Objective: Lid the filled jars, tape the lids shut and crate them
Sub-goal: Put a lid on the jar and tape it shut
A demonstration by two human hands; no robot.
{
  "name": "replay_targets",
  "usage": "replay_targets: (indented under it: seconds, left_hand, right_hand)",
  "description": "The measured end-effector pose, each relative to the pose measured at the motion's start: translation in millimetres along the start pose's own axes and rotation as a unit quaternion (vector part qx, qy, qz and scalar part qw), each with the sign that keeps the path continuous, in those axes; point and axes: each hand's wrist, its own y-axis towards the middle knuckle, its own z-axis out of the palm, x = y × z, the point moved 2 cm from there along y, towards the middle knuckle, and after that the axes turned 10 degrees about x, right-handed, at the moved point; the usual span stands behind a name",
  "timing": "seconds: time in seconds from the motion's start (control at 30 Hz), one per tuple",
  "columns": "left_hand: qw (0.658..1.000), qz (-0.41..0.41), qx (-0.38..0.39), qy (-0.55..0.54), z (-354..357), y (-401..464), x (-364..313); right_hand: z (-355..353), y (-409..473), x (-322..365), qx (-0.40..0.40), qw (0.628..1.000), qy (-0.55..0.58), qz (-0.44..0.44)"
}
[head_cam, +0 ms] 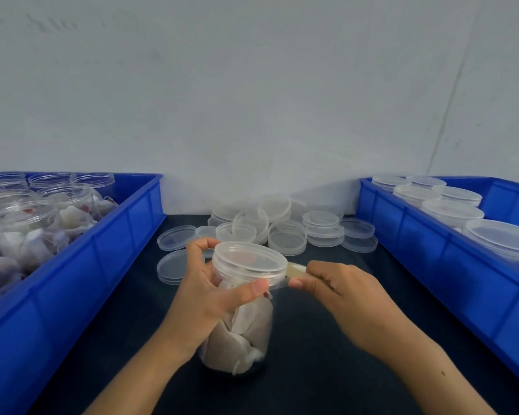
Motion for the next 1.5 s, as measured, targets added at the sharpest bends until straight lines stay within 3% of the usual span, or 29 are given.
replay_targets:
  seconds: [0.37, 0.6, 0.9, 1.13, 1.5]
  left_hand:
    - [0.999, 0.023, 0.014, -0.035, 0.5, -5.0, -1.7]
    - [0.996, 0.054, -0.031, 0.062, 10.3, -12.0, -7.1]
    - [0.997, 0.028, -0.074, 0.004, 1.3, -8.1, 0.2]
    - [1.000, 0.002, -0.014, -0.027, -17.6, -1.6, 3.0]
    - [0.996, -0.016, 0.074, -0.039, -16.4, 6.2, 2.5]
  right_hand:
    - [7.5, -2.2, 8.0, -0.011, 0.999, 0.008, 0.031]
    - [15.1, -5.8, 20.1, -0.041, 0.998, -0.048, 0.022]
    - [23.5, -10.8, 33.3, 0.014, 0.991, 0.126, 0.038]
    - [14.2, -15.4, 34.7, 0.057, 0.997, 0.058, 0.015]
    - [-1.6, -7.1, 17.5, -0.016, 0.995, -0.088, 0.040]
